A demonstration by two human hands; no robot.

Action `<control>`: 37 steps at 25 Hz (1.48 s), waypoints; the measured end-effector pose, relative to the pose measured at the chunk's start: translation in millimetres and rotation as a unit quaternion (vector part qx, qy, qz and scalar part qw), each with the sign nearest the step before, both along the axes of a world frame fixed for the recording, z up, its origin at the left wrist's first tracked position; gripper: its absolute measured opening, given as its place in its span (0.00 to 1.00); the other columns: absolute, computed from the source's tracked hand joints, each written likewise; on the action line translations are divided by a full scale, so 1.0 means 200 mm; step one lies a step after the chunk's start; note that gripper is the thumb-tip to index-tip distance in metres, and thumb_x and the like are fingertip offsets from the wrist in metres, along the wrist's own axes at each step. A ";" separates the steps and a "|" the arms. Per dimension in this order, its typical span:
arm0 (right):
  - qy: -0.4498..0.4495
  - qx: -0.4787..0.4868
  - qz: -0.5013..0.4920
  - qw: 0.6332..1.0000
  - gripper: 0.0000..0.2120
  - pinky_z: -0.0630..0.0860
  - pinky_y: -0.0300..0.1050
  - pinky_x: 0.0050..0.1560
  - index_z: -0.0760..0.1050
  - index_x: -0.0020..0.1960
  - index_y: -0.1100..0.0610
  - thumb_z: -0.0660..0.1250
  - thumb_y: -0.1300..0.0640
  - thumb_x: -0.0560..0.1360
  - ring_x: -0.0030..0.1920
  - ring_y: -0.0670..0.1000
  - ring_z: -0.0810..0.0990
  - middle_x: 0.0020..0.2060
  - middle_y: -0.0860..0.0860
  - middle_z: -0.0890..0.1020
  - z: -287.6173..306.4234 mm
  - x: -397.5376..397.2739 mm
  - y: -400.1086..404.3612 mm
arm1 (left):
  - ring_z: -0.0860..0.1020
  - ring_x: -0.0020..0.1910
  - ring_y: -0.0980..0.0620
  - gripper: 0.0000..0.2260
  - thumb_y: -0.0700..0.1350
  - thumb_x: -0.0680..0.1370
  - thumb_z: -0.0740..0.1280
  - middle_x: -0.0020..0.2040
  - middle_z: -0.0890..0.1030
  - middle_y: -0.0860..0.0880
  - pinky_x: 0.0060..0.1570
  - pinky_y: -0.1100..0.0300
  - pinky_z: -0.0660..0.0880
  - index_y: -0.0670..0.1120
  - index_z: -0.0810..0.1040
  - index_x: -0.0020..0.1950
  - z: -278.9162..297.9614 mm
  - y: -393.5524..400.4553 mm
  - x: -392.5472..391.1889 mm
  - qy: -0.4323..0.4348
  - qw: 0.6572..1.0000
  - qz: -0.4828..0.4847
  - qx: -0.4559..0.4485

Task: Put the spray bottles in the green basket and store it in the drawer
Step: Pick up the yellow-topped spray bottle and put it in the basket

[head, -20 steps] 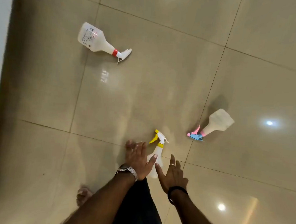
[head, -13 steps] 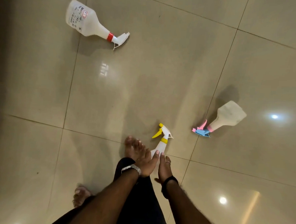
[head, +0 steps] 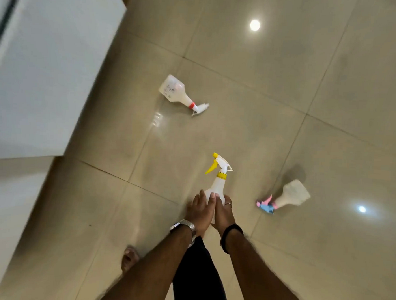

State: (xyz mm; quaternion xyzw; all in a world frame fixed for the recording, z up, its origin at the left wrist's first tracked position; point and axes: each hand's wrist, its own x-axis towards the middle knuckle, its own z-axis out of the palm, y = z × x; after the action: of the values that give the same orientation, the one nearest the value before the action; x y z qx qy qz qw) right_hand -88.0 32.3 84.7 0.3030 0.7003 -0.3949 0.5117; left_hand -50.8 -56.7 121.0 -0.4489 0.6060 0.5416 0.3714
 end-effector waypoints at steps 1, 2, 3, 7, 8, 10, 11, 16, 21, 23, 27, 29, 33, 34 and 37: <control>0.024 -0.018 0.019 0.999 0.31 0.72 0.61 0.68 0.56 0.79 0.48 0.58 0.39 0.80 0.67 0.59 0.75 0.69 0.55 0.75 0.12 -0.04 -0.10 | 0.58 0.82 0.46 0.32 0.62 0.84 0.47 0.84 0.55 0.46 0.80 0.49 0.57 0.46 0.50 0.83 0.13 -0.09 -0.03 0.017 0.999 0.038 -0.007; 0.044 -0.039 0.034 0.998 0.29 0.72 0.61 0.68 0.57 0.78 0.48 0.57 0.39 0.80 0.66 0.58 0.76 0.68 0.54 0.76 0.25 -0.07 -0.20 | 0.62 0.80 0.45 0.31 0.61 0.84 0.49 0.83 0.58 0.46 0.78 0.49 0.61 0.46 0.53 0.83 0.26 -0.19 -0.04 0.037 0.996 0.073 -0.025; 0.058 -0.061 0.048 0.995 0.28 0.73 0.61 0.67 0.59 0.77 0.47 0.57 0.39 0.81 0.65 0.57 0.77 0.66 0.53 0.77 0.39 -0.09 -0.31 | 0.65 0.78 0.45 0.30 0.61 0.84 0.51 0.81 0.61 0.45 0.76 0.48 0.64 0.45 0.56 0.81 0.39 -0.28 -0.05 0.058 0.991 0.105 -0.053; 0.127 -0.133 0.144 0.972 0.26 0.73 0.55 0.67 0.61 0.76 0.45 0.54 0.37 0.81 0.61 0.52 0.79 0.58 0.45 0.80 0.92 -0.07 -0.79 | 0.72 0.72 0.47 0.29 0.62 0.82 0.56 0.74 0.71 0.47 0.72 0.50 0.70 0.45 0.62 0.77 0.89 -0.62 0.04 0.136 0.946 0.233 -0.178; 0.143 -0.152 0.161 0.965 0.26 0.72 0.53 0.66 0.61 0.76 0.46 0.53 0.37 0.82 0.61 0.51 0.78 0.58 0.44 0.80 1.03 -0.03 -0.88 | 0.73 0.70 0.51 0.29 0.63 0.81 0.56 0.73 0.72 0.50 0.71 0.55 0.70 0.47 0.63 0.77 0.98 -0.68 0.09 0.155 0.928 0.265 -0.211; 0.163 -0.196 0.200 0.946 0.26 0.72 0.50 0.65 0.61 0.76 0.45 0.53 0.37 0.82 0.61 0.48 0.78 0.59 0.42 0.79 1.27 0.11 -1.12 | 0.71 0.65 0.61 0.29 0.66 0.80 0.56 0.69 0.70 0.59 0.64 0.73 0.65 0.50 0.64 0.75 1.19 -0.86 0.25 0.191 0.884 0.320 -0.282; 0.167 -0.218 0.216 0.937 0.25 0.72 0.51 0.67 0.60 0.76 0.43 0.53 0.36 0.81 0.61 0.48 0.78 0.61 0.43 0.79 1.38 0.19 -1.23 | 0.70 0.64 0.63 0.29 0.67 0.80 0.55 0.67 0.69 0.62 0.61 0.77 0.63 0.51 0.64 0.75 1.28 -0.95 0.35 0.208 0.863 0.340 -0.309; 0.192 -0.347 0.311 0.864 0.24 0.76 0.51 0.64 0.59 0.76 0.38 0.59 0.40 0.81 0.61 0.46 0.81 0.59 0.42 0.83 1.74 0.76 -1.73 | 0.59 0.80 0.57 0.39 0.73 0.77 0.45 0.82 0.60 0.54 0.79 0.57 0.59 0.52 0.53 0.83 1.60 -1.36 0.97 0.251 0.781 0.417 -0.392; 0.185 -0.451 0.435 0.757 0.28 0.79 0.36 0.52 0.60 0.73 0.35 0.68 0.42 0.77 0.58 0.42 0.82 0.58 0.35 0.82 1.89 1.54 -2.22 | 0.53 0.82 0.60 0.35 0.68 0.81 0.47 0.84 0.54 0.55 0.81 0.53 0.56 0.51 0.49 0.84 1.75 -1.70 1.80 0.262 0.682 0.497 -0.469; 0.192 -0.469 0.478 0.718 0.31 0.78 0.34 0.53 0.60 0.70 0.31 0.72 0.41 0.73 0.60 0.42 0.81 0.60 0.32 0.79 1.90 1.86 -2.39 | 0.56 0.82 0.56 0.34 0.65 0.82 0.48 0.83 0.57 0.51 0.80 0.49 0.58 0.46 0.51 0.83 1.75 -1.82 2.15 0.265 0.652 0.512 -0.492; 0.227 -0.471 0.564 0.639 0.38 0.79 0.39 0.56 0.60 0.74 0.40 0.74 0.40 0.69 0.62 0.42 0.79 0.61 0.31 0.77 1.78 2.31 -2.66 | 0.62 0.80 0.52 0.32 0.59 0.82 0.51 0.81 0.63 0.48 0.77 0.46 0.63 0.43 0.56 0.82 1.66 -2.03 2.71 0.231 0.654 0.523 -0.496; 0.234 -0.445 0.603 0.620 0.43 0.80 0.44 0.56 0.59 0.76 0.44 0.76 0.40 0.67 0.60 0.45 0.79 0.62 0.38 0.78 1.68 2.45 -2.78 | 0.61 0.81 0.52 0.32 0.57 0.82 0.55 0.82 0.62 0.49 0.78 0.47 0.62 0.44 0.54 0.83 1.57 -2.11 2.90 0.234 0.679 0.523 -0.458; 0.257 -0.389 0.677 0.570 0.37 0.80 0.52 0.57 0.64 0.70 0.43 0.79 0.52 0.66 0.61 0.52 0.79 0.62 0.50 0.78 1.45 2.61 -2.97 | 0.67 0.75 0.52 0.35 0.44 0.78 0.67 0.78 0.65 0.53 0.72 0.55 0.68 0.46 0.55 0.82 1.39 -2.24 3.07 0.212 0.713 0.541 -0.392; 0.256 -0.381 0.688 0.562 0.37 0.80 0.54 0.57 0.64 0.70 0.45 0.78 0.57 0.66 0.61 0.53 0.79 0.62 0.51 0.78 1.39 2.64 -3.01 | 0.70 0.70 0.52 0.33 0.41 0.78 0.67 0.74 0.68 0.54 0.66 0.57 0.70 0.47 0.58 0.80 1.35 -2.28 3.08 0.206 0.709 0.557 -0.381; 0.290 -0.354 0.713 0.531 0.36 0.79 0.52 0.55 0.64 0.72 0.50 0.73 0.60 0.68 0.57 0.54 0.80 0.65 0.53 0.77 1.25 2.74 -3.09 | 0.74 0.67 0.46 0.30 0.40 0.74 0.66 0.70 0.73 0.46 0.63 0.51 0.74 0.45 0.64 0.75 1.26 -2.37 3.09 0.215 0.675 0.624 -0.330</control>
State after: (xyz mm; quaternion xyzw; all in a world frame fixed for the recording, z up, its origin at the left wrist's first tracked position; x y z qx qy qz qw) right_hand 460.3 -585.9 335.6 -0.6346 0.5967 -0.1801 0.4570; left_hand 567.4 -531.0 372.9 -0.6873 0.3873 0.4940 -0.3656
